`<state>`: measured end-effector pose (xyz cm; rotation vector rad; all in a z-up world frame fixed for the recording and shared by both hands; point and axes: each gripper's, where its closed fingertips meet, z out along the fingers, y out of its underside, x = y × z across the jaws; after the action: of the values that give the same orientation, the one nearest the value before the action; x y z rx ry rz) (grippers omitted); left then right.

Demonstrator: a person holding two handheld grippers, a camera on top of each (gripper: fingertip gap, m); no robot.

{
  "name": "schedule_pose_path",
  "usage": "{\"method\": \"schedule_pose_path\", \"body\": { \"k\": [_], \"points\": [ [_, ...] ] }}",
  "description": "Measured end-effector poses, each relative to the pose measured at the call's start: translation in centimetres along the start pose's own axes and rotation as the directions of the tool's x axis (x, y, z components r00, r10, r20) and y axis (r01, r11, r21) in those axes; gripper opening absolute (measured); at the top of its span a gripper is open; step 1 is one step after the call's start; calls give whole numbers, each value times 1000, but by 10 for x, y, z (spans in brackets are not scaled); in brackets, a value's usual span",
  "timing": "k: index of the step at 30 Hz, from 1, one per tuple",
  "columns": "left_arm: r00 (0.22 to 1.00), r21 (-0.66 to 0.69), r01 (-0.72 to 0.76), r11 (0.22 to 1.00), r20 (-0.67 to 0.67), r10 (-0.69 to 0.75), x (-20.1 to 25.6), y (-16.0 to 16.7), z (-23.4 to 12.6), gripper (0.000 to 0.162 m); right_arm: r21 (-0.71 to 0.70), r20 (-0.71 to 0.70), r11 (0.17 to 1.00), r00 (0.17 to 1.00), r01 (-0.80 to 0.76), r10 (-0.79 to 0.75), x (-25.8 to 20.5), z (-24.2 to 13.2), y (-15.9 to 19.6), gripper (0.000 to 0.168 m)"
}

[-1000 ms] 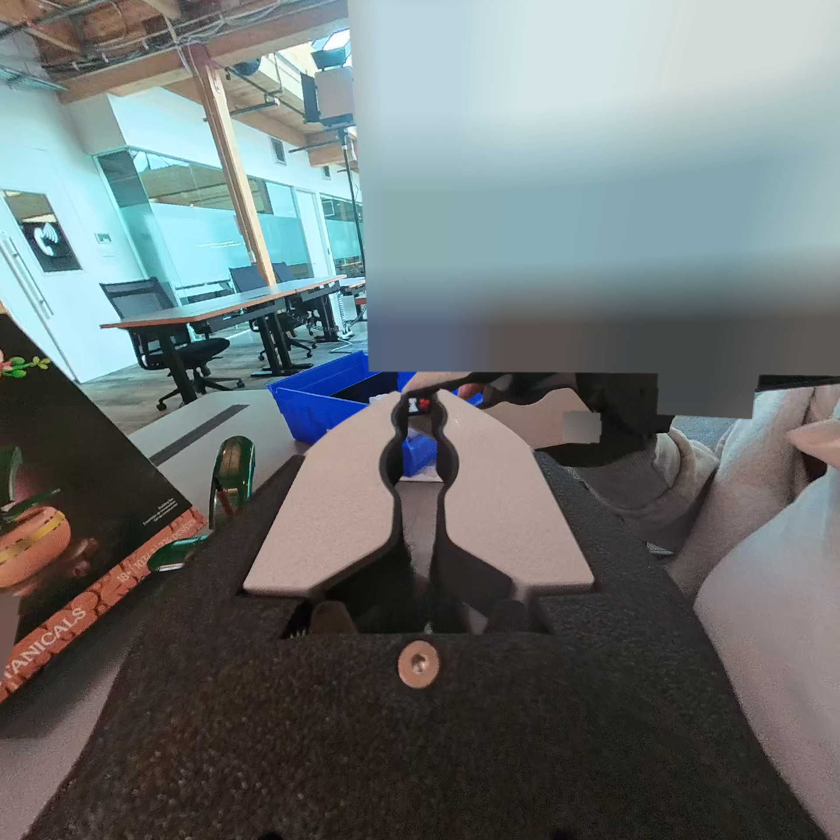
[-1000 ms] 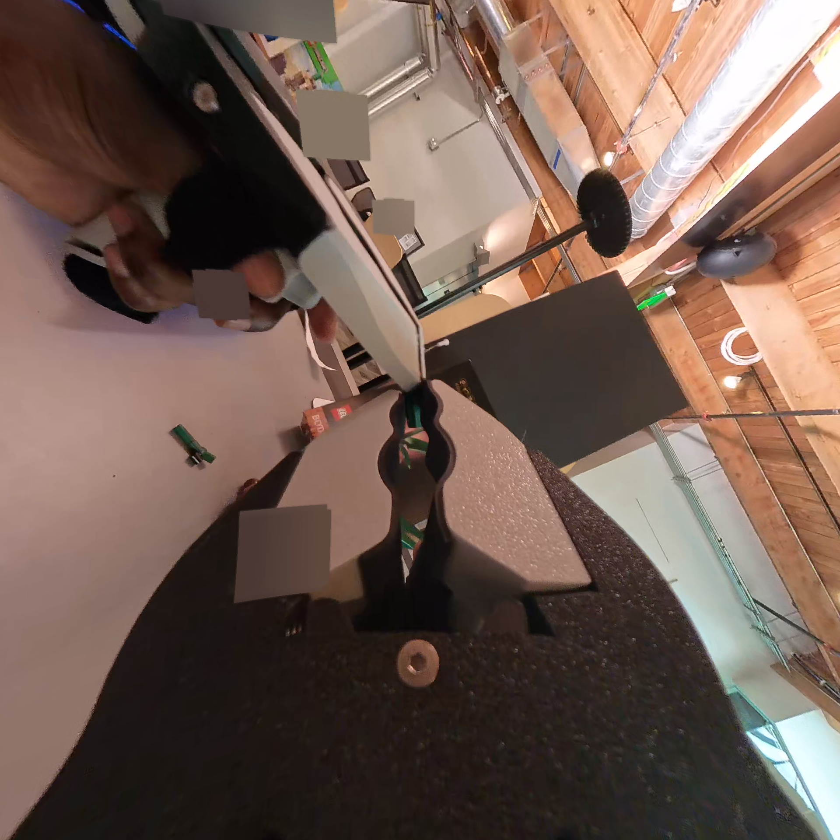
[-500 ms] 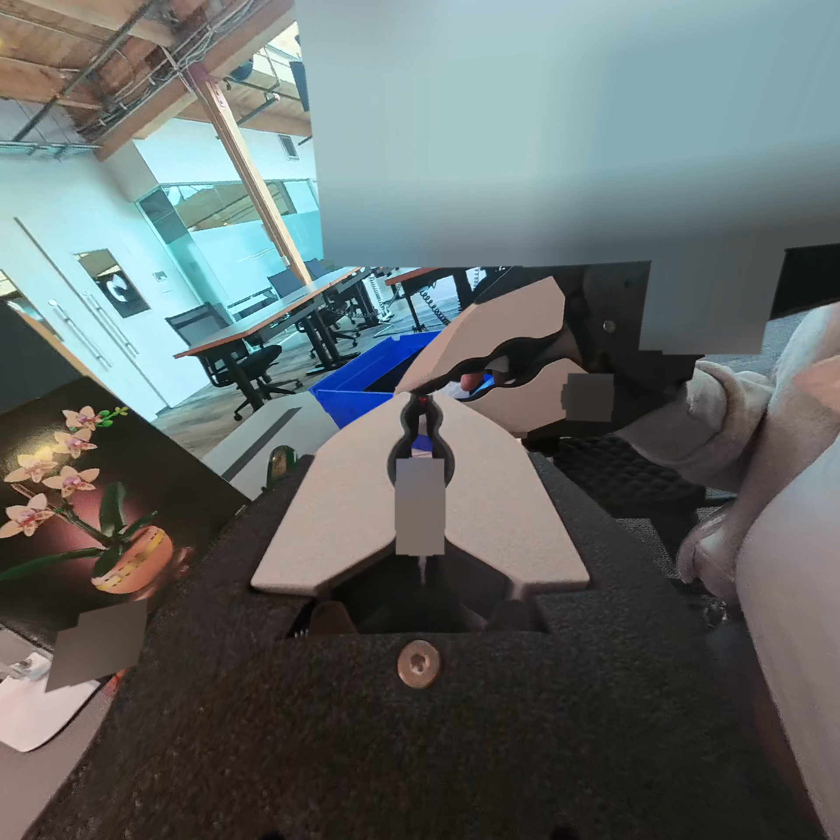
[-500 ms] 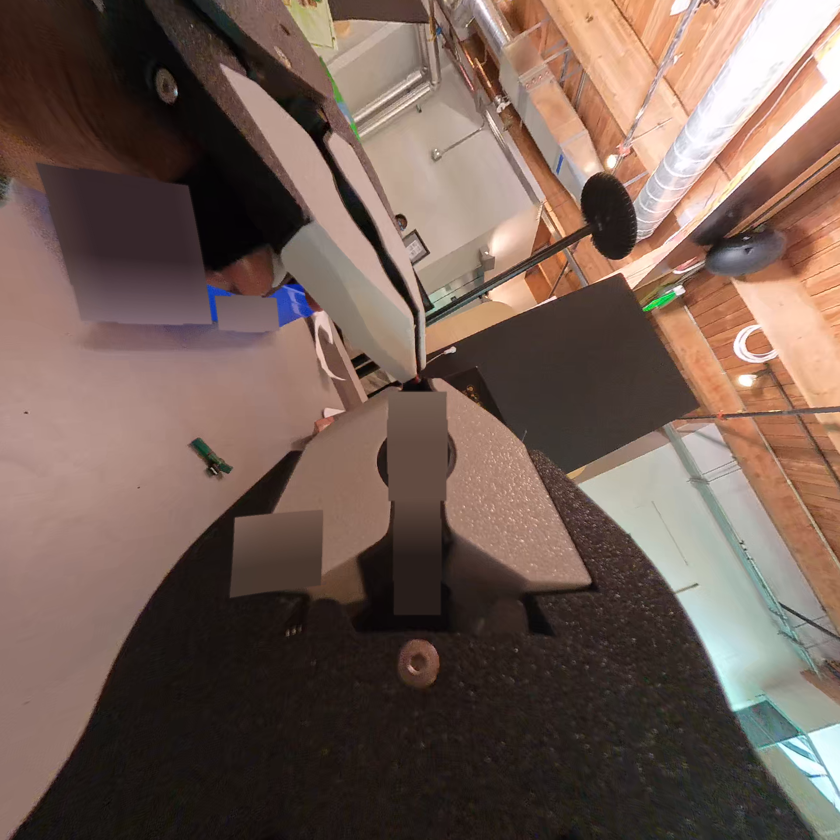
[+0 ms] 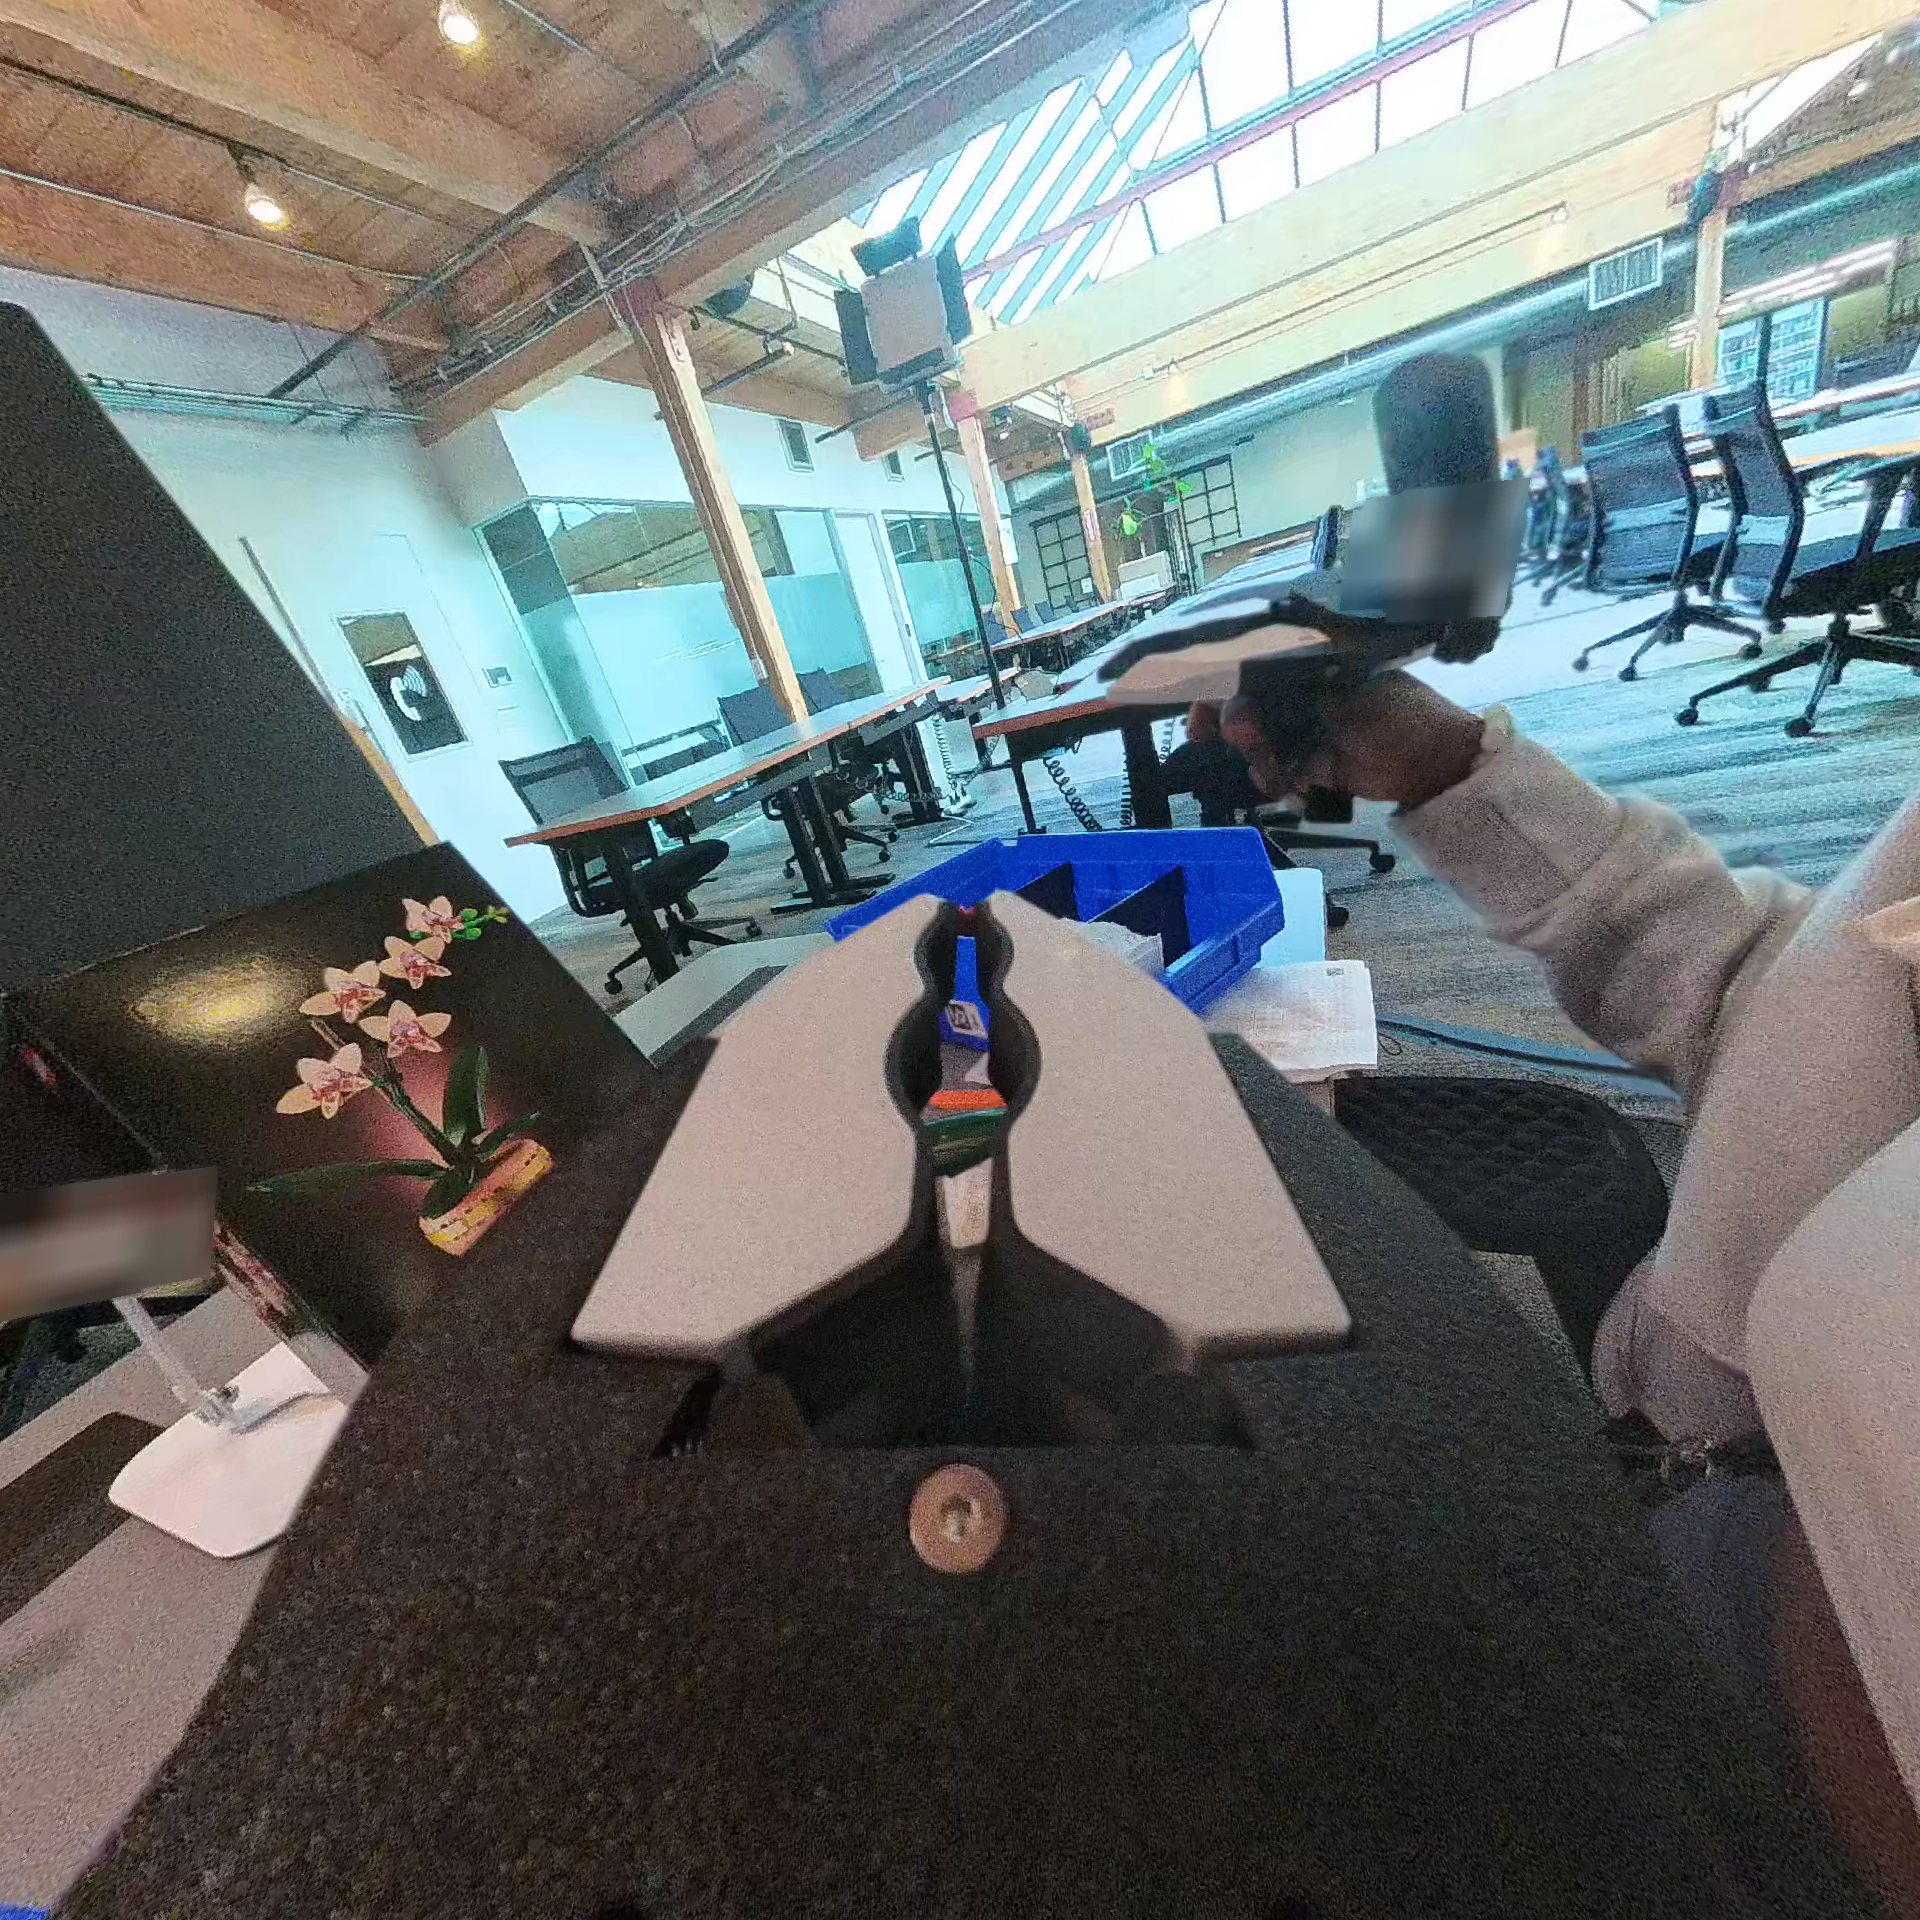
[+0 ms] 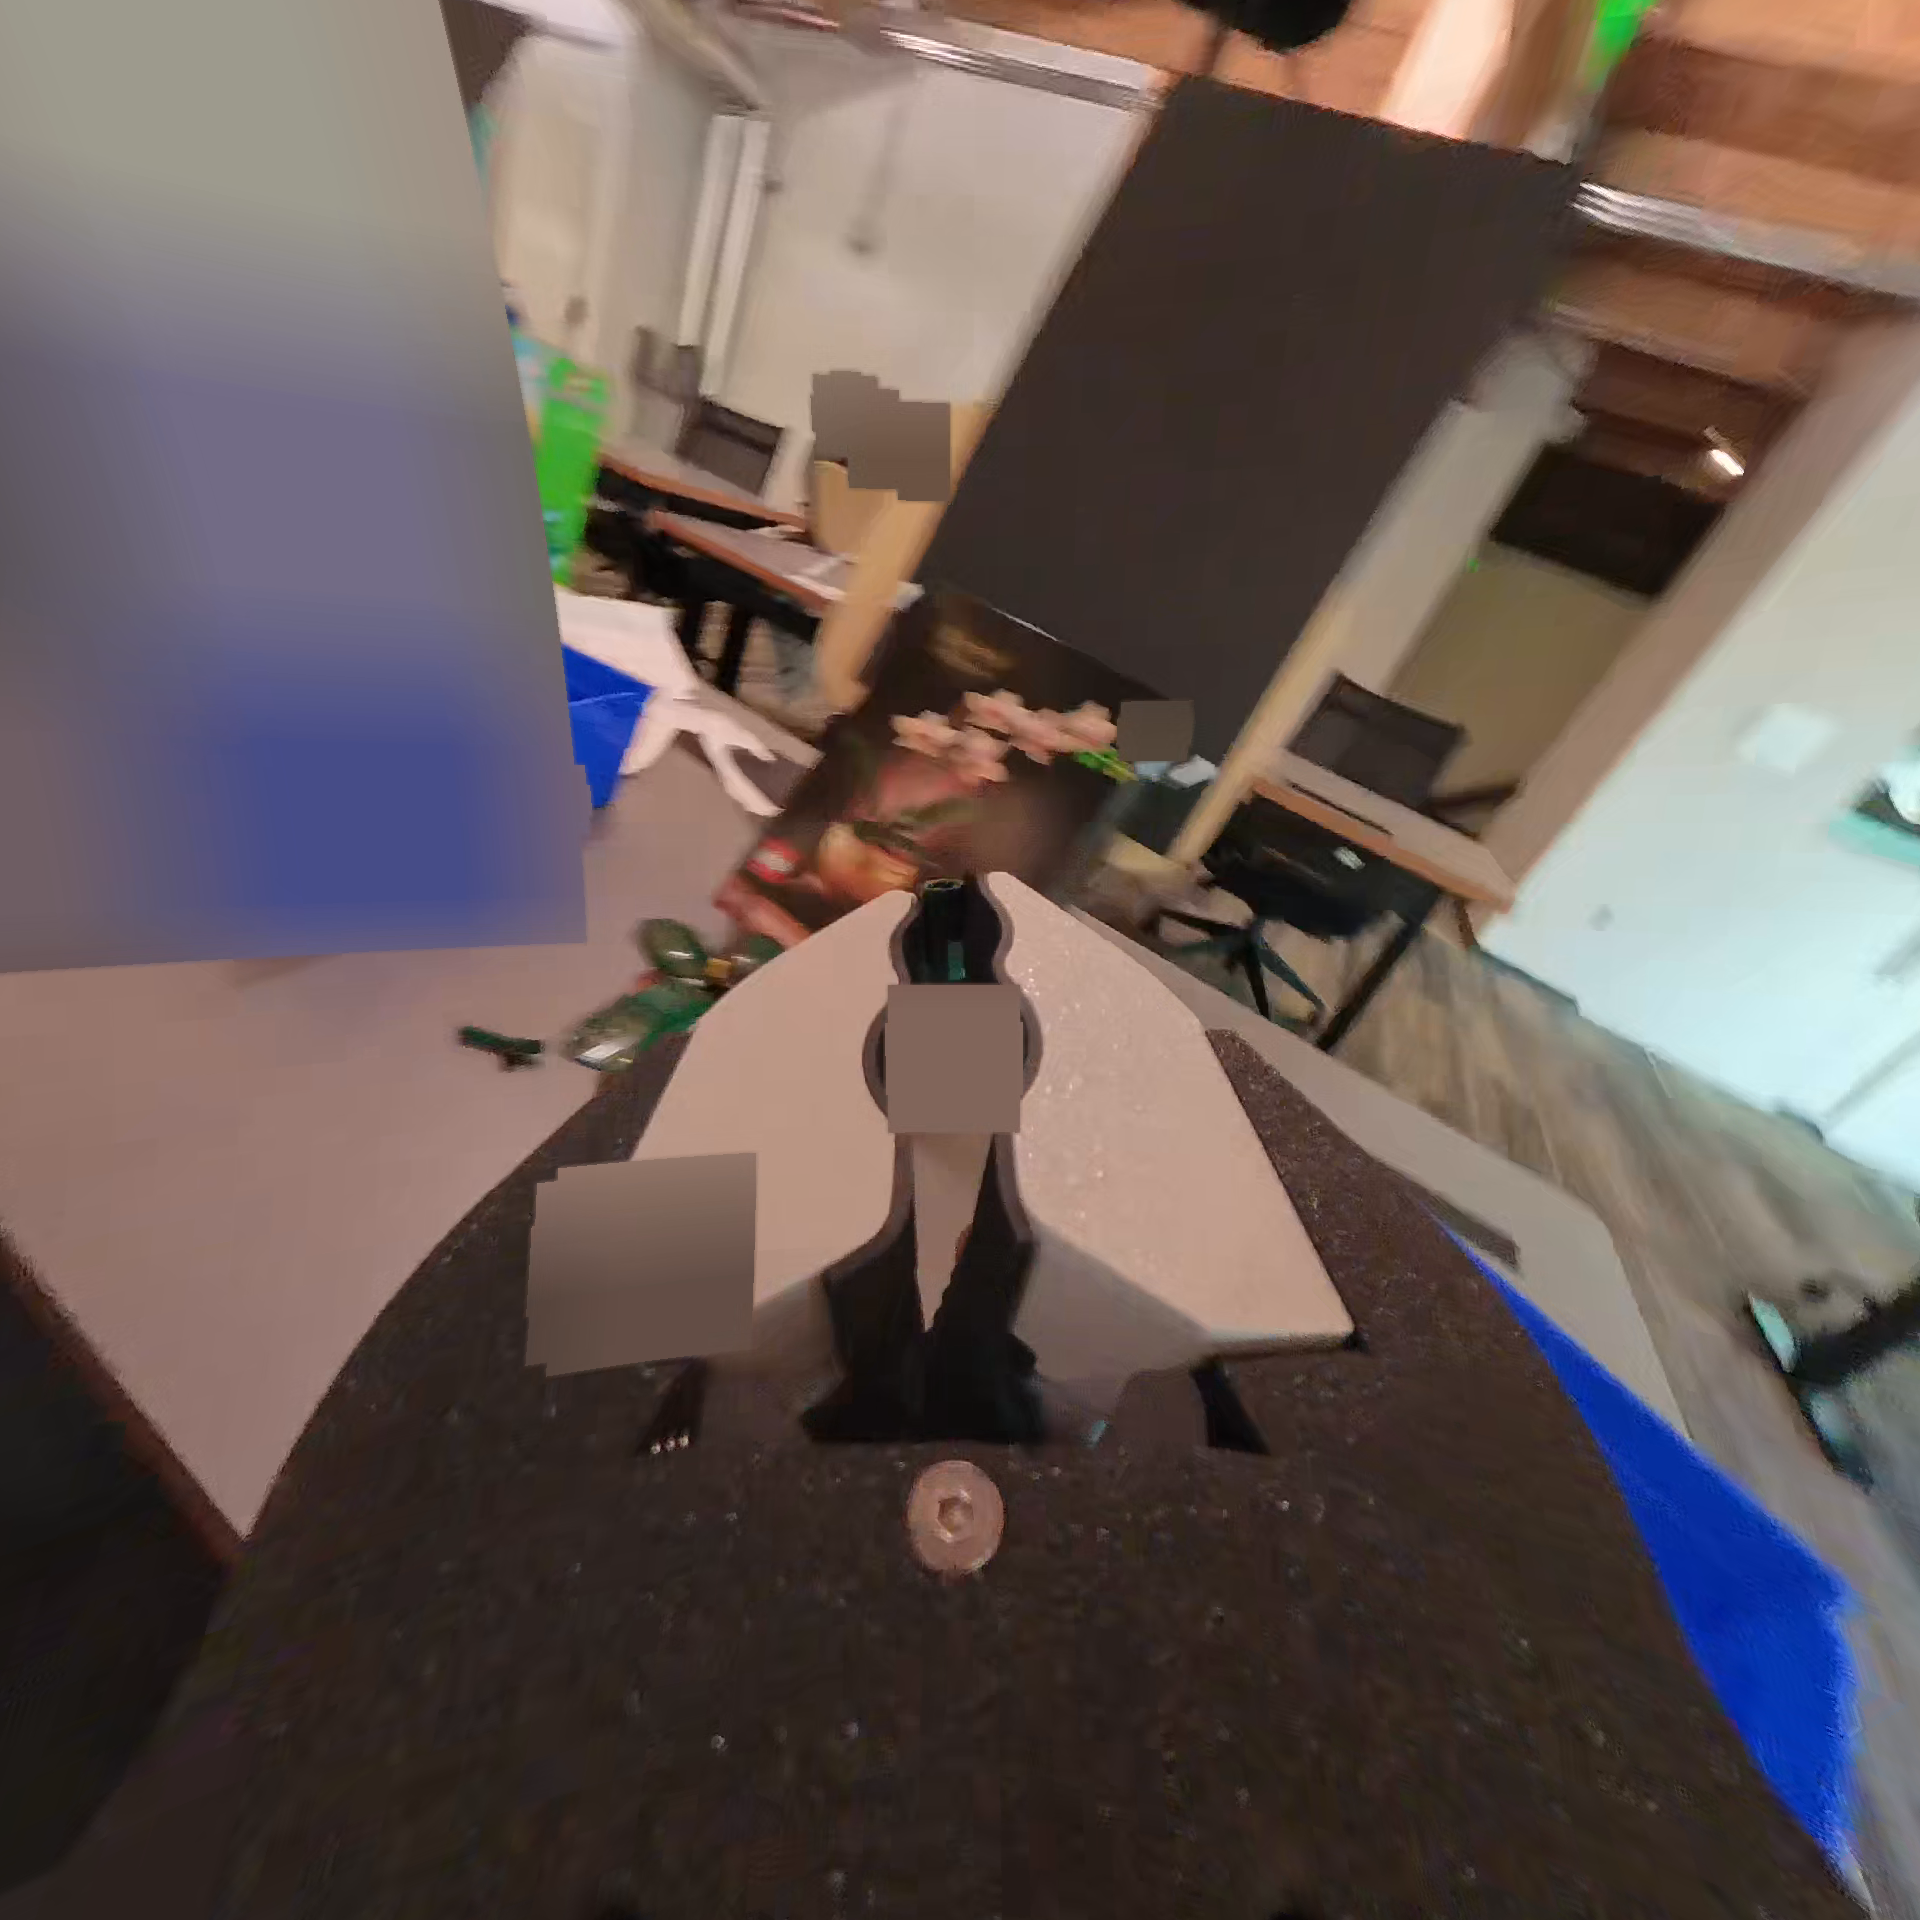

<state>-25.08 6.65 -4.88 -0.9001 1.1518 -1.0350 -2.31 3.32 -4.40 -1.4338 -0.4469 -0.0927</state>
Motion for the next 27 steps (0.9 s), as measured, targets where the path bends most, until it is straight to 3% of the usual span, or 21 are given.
{"method": "schedule_pose_path", "body": {
  "k": [1, 4, 5, 8, 10, 13, 23, 27],
  "points": [
    [1000, 3, 3, 1000, -1, -3, -1, -1, -1, 3, -36, -15, 999, 999, -39, 39, 22, -9, 11, 7],
    [1000, 48, 24, 999, -2, -24, -3, -5, -1, 3, -318, 75, 934, 978, -161, 194, 44, -17, 68, 7],
    [999, 51, 34, 998, -8, -33, -2, -5, 1, 3, -376, 140, 917, 971, -130, 195, 40, -17, 83, 7],
    [1000, 0, 12, 1000, -11, -12, -2, 5, 6, 3, -516, 156, 857, 981, -15, 111, 51, -19, 126, 7],
    [1000, -2, 12, 1000, -16, -12, -1, 8, 9, 3, -541, 211, 840, 962, -30, 171, 42, -16, 141, 7],
    [999, 7, 37, 999, -29, -37, -1, 9, 10, 3, -609, 222, 787, 974, 96, 53, 46, -17, 164, 7],
    [999, -13, 49, 999, -18, -50, -5, 16, 12, 3, -683, 257, 700, 966, 210, -38, 52, -14, 185, 15],
    [999, -12, 47, 999, -19, -47, -4, 15, 12, 3, -671, 252, 712, 967, 209, -46, 55, -14, 181, 20]
  ]
}}
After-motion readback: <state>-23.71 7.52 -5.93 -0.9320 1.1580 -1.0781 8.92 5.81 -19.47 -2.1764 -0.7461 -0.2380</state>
